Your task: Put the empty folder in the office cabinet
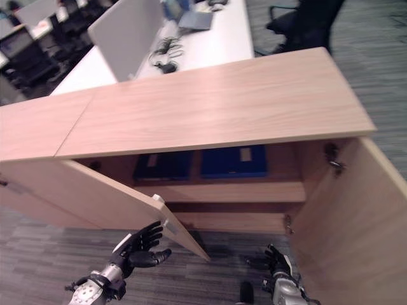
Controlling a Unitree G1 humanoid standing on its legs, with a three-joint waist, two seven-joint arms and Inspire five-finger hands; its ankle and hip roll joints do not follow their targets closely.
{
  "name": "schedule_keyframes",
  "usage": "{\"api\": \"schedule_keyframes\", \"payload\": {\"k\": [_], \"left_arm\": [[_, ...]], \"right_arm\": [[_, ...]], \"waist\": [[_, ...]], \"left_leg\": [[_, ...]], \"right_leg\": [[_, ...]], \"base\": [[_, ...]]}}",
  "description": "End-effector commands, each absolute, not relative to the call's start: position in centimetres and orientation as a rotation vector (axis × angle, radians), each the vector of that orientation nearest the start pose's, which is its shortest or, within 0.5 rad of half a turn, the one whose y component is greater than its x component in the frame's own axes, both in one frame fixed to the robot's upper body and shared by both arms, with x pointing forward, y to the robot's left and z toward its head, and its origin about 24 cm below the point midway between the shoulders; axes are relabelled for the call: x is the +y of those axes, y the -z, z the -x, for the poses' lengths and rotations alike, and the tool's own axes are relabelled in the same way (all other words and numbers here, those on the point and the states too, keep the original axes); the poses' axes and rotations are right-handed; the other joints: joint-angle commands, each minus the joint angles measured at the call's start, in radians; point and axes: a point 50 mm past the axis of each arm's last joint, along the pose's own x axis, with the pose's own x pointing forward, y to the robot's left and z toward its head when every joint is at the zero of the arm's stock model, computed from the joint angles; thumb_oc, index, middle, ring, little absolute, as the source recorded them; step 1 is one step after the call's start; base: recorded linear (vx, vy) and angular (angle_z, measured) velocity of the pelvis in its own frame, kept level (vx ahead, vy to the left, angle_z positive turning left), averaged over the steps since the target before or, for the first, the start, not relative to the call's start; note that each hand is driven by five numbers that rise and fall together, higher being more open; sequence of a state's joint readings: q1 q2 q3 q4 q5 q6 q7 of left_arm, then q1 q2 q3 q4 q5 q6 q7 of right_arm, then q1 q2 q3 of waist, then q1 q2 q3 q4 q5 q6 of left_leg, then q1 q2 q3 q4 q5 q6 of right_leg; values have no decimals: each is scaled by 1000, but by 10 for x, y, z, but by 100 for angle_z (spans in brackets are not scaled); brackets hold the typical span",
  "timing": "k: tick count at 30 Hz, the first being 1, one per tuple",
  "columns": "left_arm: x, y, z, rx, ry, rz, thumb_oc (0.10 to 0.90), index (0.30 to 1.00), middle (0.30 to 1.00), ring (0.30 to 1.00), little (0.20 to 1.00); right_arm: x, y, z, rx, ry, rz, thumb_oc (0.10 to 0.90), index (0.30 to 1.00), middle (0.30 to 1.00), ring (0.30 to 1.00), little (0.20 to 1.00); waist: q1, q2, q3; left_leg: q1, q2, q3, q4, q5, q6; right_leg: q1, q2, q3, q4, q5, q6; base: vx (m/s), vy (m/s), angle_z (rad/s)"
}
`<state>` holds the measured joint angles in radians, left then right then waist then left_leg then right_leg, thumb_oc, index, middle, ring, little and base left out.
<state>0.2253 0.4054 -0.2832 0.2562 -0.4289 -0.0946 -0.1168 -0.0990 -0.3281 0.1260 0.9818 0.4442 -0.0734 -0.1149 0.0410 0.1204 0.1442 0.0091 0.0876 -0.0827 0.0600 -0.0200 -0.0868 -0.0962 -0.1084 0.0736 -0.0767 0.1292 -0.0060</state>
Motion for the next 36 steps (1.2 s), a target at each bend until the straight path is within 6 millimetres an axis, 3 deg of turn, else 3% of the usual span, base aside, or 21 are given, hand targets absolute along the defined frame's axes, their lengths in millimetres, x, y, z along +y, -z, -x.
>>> {"api": "schedule_keyframes", "payload": {"k": [1,2,3,5,6,7,9,10,11,13,15,19,21,23,24,25,27,28,30,32,36], "left_arm": [[185,-2,-217,129,250,68,800,900,900,900,900],[189,-4,-226,118,209,52,800,900,900,900,900],[195,-4,-229,115,172,42,800,900,900,900,900],[211,-2,-236,127,104,-40,800,900,900,900,900],[229,-8,-243,127,62,-199,800,900,900,900,900],[229,-8,-243,127,62,-200,800,900,900,900,900],[259,-16,-255,144,0,-416,800,900,900,900,900],[267,-16,-258,155,-32,-442,800,900,900,900,900],[302,-24,-264,195,-143,-549,800,900,900,900,900],[345,-45,-272,225,-291,-634,800,900,900,900,900],[353,-52,-274,224,-325,-638,800,900,900,900,900],[393,-88,-278,214,-493,-675,800,900,900,900,900],[395,-97,-282,186,-518,-659,800,900,900,900,900],[384,-94,-287,136,-512,-582,800,900,900,900,900],[367,-88,-285,84,-454,-556,800,900,900,900,900],[359,-81,-281,75,-428,-528,800,900,900,900,900],[318,-46,-266,78,-319,-360,800,900,900,900,900],[286,-20,-250,112,-224,-236,800,900,900,900,900],[270,-6,-239,151,-158,-183,800,900,900,900,900],[255,4,-232,181,-85,-183,800,900,900,900,900],[240,24,-216,254,-51,-103,800,900,900,900,900]], "right_arm": [[-249,88,-220,637,279,27,800,900,900,900,900],[-245,90,-219,639,269,26,800,900,900,900,900],[-241,91,-218,644,256,24,800,900,900,900,900],[-237,94,-213,655,221,21,800,900,900,900,900],[-235,95,-208,659,211,14,800,900,900,900,900],[-235,96,-208,659,211,14,800,900,900,900,900],[-231,93,-204,628,183,-19,800,900,900,900,900],[-227,94,-201,629,171,-33,800,900,900,900,900],[-222,97,-189,629,132,-64,800,900,900,900,900],[-214,96,-183,612,99,-100,800,900,900,900,900],[-213,96,-183,608,96,-110,800,900,900,900,900],[-203,103,-175,638,77,-125,800,900,900,900,900],[-201,105,-174,644,79,-133,800,900,900,900,900],[-198,106,-178,646,86,-126,800,900,900,900,900],[-197,104,-182,636,102,-127,800,900,900,900,900],[-196,104,-184,633,102,-129,800,900,900,900,900],[-195,101,-190,619,108,-116,800,900,900,900,900],[-197,98,-197,611,121,-112,800,900,900,900,900],[-199,99,-196,619,133,-116,800,900,900,900,900],[-205,101,-193,630,165,-127,800,900,900,900,900],[-211,106,-183,665,184,-122,800,900,900,900,900]], "waist": [[-3,-10,17],[-2,-19,22],[-5,-26,23],[-18,-29,9],[-29,-33,-10],[-27,-34,-9],[-57,-46,-33],[-63,-52,-40],[-76,-71,-63],[-97,-97,-81],[-99,-104,-84],[-111,-139,-90],[-109,-148,-89],[-96,-150,-78],[-69,-149,-64],[-60,-147,-61],[-20,-138,-45],[13,-116,-31],[26,-108,-32],[27,-110,-32],[28,-108,-49]], "left_leg": [[-77,-43,4,-15,10,22],[-120,-78,-39,-2,21,19],[-123,-81,-44,-3,20,17],[-88,-69,-19,-34,11,25],[-42,-63,0,-72,9,32],[-39,-63,1,-75,9,32],[8,-61,37,-124,14,38],[20,-60,47,-136,13,40],[52,-61,82,-147,-3,49],[70,-67,120,-147,-24,60],[74,-68,130,-147,-30,64],[90,-78,172,-147,-52,83],[88,-78,183,-147,-55,86],[82,-77,195,-147,-59,89],[79,-73,213,-147,-59,87],[79,-71,221,-147,-60,86],[82,-62,251,-147,-58,87],[86,-43,292,-140,-59,88],[93,-33,298,-139,-75,83],[68,-39,306,-131,-50,83],[56,-30,315,-126,-34,63]], "right_leg": [[178,21,-158,-11,-234,88],[181,32,-123,-9,-227,87],[183,36,-101,-7,-226,88],[193,46,-72,-7,-228,92],[201,44,-59,-5,-224,94],[203,44,-58,-5,-225,94],[204,42,-49,8,-224,108],[202,41,-44,16,-224,109],[203,35,-32,29,-224,121],[187,29,-17,50,-215,144],[180,28,-11,58,-213,151],[145,17,15,86,-189,187],[134,15,14,85,-180,192],[109,3,-28,100,-164,200],[100,-23,-121,112,-143,210],[101,-34,-165,116,-139,210],[89,-77,-334,157,-132,198],[90,-153,-490,220,-135,189],[107,-198,-499,241,-125,203],[117,-222,-472,213,-82,203],[169,-206,-442,127,-90,217]], "base": [[102,25,-73],[102,42,-60],[154,70,-70],[195,137,-126],[188,149,-137],[206,167,-110],[153,181,-60],[196,289,-59],[171,290,-44],[112,318,-34],[12,153,-52],[-15,185,-25],[-43,76,-47],[-91,3,-38],[-94,-41,-30],[-105,-56,-50],[-115,-100,-65],[-57,-193,-47],[-40,-185,-55],[-83,-189,-15],[18,-263,-26]]}}
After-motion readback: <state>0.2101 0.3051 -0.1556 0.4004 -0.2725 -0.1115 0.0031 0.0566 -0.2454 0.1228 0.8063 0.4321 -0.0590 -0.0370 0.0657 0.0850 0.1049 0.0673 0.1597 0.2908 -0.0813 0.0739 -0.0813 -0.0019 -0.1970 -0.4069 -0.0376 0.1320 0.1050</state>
